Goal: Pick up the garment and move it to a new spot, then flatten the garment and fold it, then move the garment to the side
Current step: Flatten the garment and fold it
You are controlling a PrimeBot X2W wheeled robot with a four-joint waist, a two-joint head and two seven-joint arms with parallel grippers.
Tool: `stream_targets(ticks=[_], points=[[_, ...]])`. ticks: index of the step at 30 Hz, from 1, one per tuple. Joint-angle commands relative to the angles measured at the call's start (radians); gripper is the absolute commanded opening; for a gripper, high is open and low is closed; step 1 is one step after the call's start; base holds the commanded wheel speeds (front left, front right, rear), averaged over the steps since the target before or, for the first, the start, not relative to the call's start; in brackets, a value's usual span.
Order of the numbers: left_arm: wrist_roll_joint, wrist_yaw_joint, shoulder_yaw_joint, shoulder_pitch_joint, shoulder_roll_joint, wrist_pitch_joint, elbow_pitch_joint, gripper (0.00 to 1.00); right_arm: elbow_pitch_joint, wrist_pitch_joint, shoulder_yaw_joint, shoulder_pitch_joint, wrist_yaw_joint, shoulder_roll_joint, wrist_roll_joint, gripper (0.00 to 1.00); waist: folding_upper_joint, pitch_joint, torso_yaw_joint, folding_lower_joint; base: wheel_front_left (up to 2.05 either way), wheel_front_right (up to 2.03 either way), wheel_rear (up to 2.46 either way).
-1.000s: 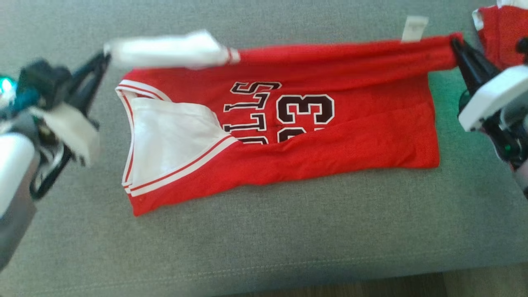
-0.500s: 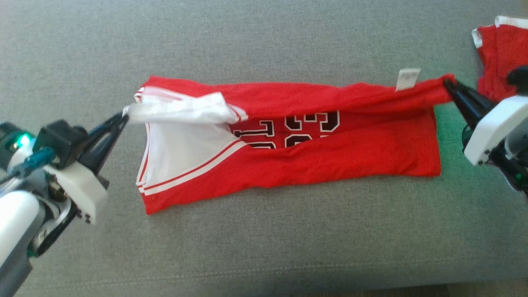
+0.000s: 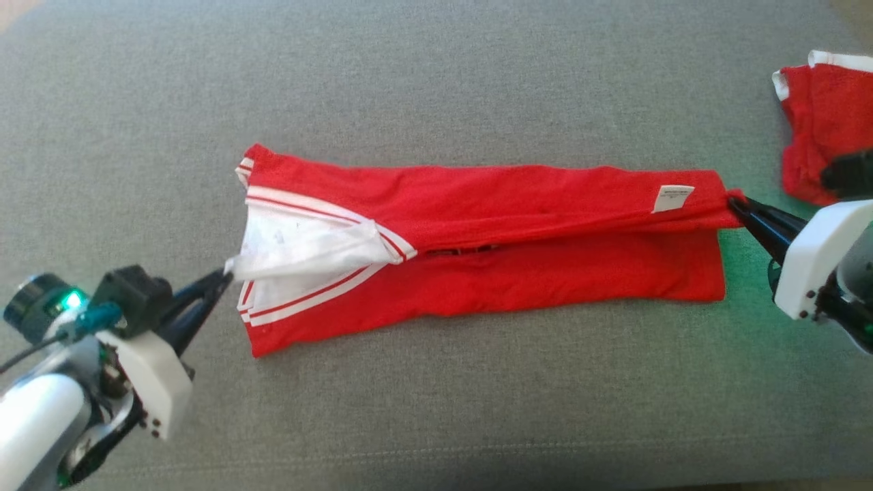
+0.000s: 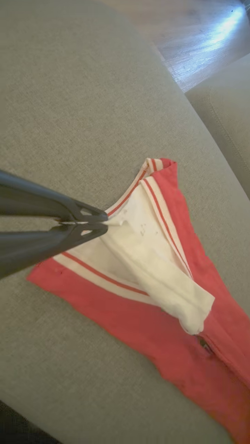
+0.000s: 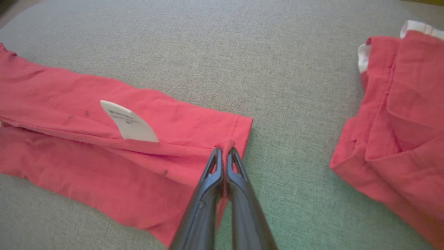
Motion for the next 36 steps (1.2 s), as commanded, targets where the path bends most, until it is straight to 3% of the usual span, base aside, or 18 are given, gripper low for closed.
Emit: stream_targets(ticks=[1,5,6,7,9,10,11,16,21,28,36], points=[[-0.006,-0.006,0.042,-0.023,0.05,0.001,-0.017,0.0,-0.025,0.006,-0.003,0.029,-0.001,-0.048,0.008,0.0,-0.0001,-0.005,0.0,0.0001,0.0,0.0,0.0],[-0.01,-0.015,0.022,-0.011,0.037,0.005,-0.013,0.0,-0.032,0.033,-0.002,0.044,-0.001,-0.052,0.021,0.0,-0.0001,-0.014,-0.002,0.0001,0.0,0.0,0.0],[-0.009,-0.016,0.019,-0.01,0.033,0.004,-0.012,0.0,-0.033,0.036,-0.003,0.046,-0.001,-0.051,0.024,0.49,-0.0001,-0.016,-0.002,0.0001,0.0,0.0,0.0],[-0.011,-0.018,0.015,-0.008,0.029,0.004,-0.011,0.19,-0.035,0.039,-0.005,0.049,-0.001,-0.049,0.029,1.0,-0.0001,-0.018,-0.002,0.0001,0.0,0.0,0.0],[-0.017,-0.02,0.011,-0.005,0.023,0.005,-0.008,0.48,-0.039,0.044,-0.009,0.056,-0.001,-0.048,0.037,1.0,-0.0001,-0.023,-0.002,0.0001,0.0,0.0,0.0],[-0.019,-0.02,0.009,-0.003,0.022,0.006,-0.007,0.92,-0.042,0.047,-0.012,0.06,-0.001,-0.049,0.039,1.0,-0.0001,-0.026,-0.002,0.0001,0.0,0.0,0.0],[-0.023,-0.02,0.009,-0.001,0.021,0.005,-0.006,1.0,-0.044,0.053,-0.017,0.064,-0.001,-0.05,0.041,1.0,-0.0001,-0.029,-0.002,0.0001,0.0,0.0,0.0],[-0.029,0.011,0.032,0.002,0.019,-0.026,0.005,1.0,-0.045,0.034,-0.081,0.083,-0.001,-0.05,0.052,1.0,-0.0001,-0.051,0.003,0.0001,0.0,0.0,0.0],[-0.06,0.088,0.1,-0.009,-0.008,-0.091,0.009,1.0,-0.033,-0.018,-0.176,0.089,-0.001,-0.028,0.028,1.0,-0.0001,-0.078,0.009,0.0001,0.0,0.0,0.0],[-0.151,0.21,0.232,-0.023,-0.108,-0.196,-0.004,1.0,-0.036,-0.117,-0.324,0.105,-0.001,0.073,-0.053,1.0,-0.0001,-0.096,0.013,0.0001,0.0,0.0,0.0],[-0.176,0.262,0.294,-0.016,-0.228,-0.236,0.002,1.0,-0.075,-0.175,-0.464,0.147,-0.001,0.199,-0.179,1.0,-0.0001,-0.104,0.01,0.0001,0.0,0.0,0.0]])
